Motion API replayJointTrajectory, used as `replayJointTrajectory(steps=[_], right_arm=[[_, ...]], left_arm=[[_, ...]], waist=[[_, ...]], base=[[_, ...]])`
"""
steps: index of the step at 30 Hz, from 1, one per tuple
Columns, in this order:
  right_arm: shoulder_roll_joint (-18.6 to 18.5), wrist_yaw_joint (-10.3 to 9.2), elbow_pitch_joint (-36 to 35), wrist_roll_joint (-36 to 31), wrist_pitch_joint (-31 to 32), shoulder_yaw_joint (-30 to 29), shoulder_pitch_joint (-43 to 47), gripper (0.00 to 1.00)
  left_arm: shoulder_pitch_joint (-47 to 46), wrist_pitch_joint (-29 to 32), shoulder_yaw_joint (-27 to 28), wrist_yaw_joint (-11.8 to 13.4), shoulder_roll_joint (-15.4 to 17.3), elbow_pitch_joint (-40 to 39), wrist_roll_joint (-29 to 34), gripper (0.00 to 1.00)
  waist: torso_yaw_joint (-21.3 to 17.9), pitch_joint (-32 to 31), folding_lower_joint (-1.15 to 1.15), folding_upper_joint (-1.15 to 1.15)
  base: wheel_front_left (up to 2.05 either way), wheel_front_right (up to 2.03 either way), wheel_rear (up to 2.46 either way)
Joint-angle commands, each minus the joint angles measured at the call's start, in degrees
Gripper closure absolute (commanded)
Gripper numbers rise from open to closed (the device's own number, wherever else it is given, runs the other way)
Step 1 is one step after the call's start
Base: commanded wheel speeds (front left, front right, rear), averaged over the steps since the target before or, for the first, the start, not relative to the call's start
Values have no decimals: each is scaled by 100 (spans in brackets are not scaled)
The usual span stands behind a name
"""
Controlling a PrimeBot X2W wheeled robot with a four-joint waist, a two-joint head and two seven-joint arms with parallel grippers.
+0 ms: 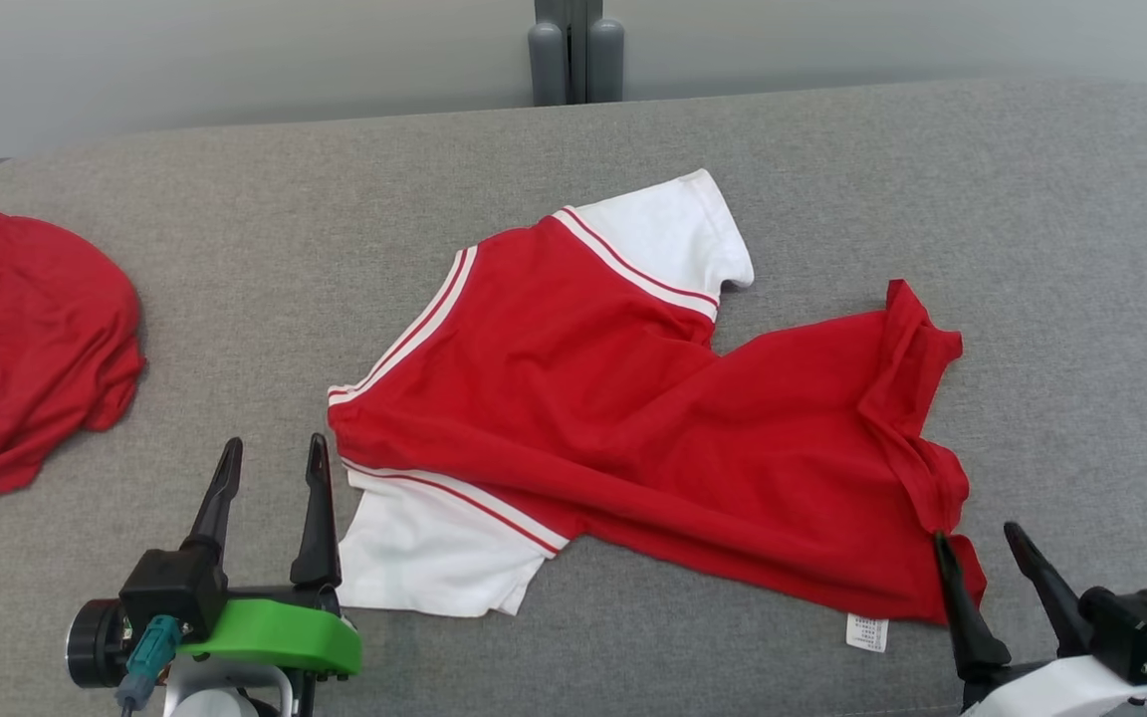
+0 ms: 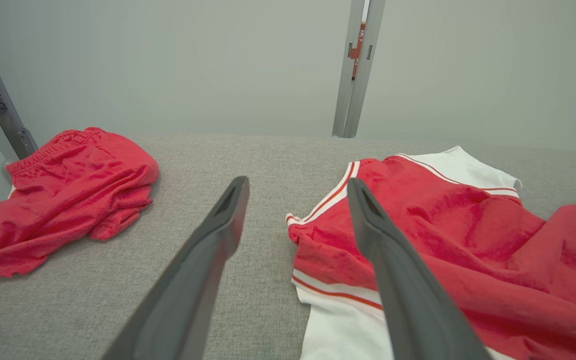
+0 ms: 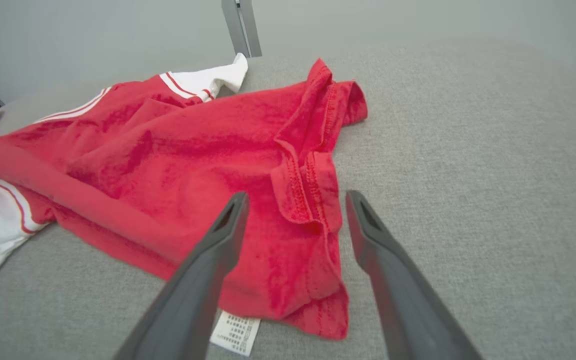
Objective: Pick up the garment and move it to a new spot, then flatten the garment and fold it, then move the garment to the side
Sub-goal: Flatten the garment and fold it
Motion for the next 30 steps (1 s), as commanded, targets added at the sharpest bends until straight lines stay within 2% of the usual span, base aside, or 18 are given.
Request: replayJointTrajectory(steps=[1,6,12,18,30], right_arm=[[-58,-8,-140,-43,22,-7,-105,0],[-340,-8,-361,-273,215,21,-651,0],[-599,-9,14,-584,506,181,-1599,0],[-628,-9,980,-829,685,174,-2391,0],[-391,-9,3308,-1133,651,-184,-3365,0]], left_arm=[[-25,-4,26,-15,14,-9,-1,0],[-120,-4,-16,12,14,-15,-42,0],[-207,-3,-46,23,14,-32,-46,0],[-301,-4,-59,19,15,-29,-58,0],[-451,-4,-133,60,15,-43,-112,0]], waist=[[12,7,0,0],[80,90,0,0],[198,218,0,0],[332,323,0,0],[519,597,0,0]], base=[[0,0,0],[0,0,0],[0,0,0],[0,0,0],[0,0,0]])
